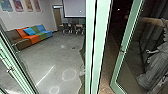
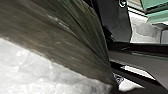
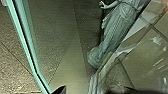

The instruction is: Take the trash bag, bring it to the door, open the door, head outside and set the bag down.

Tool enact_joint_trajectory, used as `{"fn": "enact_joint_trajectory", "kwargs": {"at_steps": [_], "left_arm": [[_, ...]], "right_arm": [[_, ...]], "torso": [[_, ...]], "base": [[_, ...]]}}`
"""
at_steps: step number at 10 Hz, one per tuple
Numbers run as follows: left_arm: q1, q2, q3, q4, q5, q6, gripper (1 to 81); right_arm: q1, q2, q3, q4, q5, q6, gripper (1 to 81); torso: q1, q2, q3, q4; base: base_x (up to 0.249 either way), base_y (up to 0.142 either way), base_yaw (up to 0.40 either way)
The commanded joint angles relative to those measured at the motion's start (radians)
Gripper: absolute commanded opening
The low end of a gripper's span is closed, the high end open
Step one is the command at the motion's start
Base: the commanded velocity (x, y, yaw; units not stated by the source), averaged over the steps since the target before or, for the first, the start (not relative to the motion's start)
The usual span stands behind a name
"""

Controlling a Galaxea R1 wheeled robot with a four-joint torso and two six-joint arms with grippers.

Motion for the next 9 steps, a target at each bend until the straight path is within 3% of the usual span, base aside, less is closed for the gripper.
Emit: {"fn": "enact_joint_trajectory", "kwargs": {"at_steps": [1,5,9], "left_arm": [[-0.044,0.001,0.009,-0.011,0.081,0.001,1.0],[-0.044,0.001,0.009,-0.011,0.081,0.003,1.0],[-0.047,0.006,0.009,-0.011,0.081,0.001,1.0]], "right_arm": [[0.13,-0.056,-0.05,-0.041,0.029,-0.005,81.1],[0.132,-0.055,-0.06,-0.055,0.031,-0.009,81.1],[0.179,-0.044,-0.127,-0.242,0.064,-0.009,81.1]], "torso": [[0.0,0.0,0.0,0.0],[0.0,0.0,0.0,0.0],[0.0,0.0,0.0,0.0]], "base": [[0.0,0.0,0.0],[0.0,0.0,0.0],[0.0,0.0,0.0]]}}
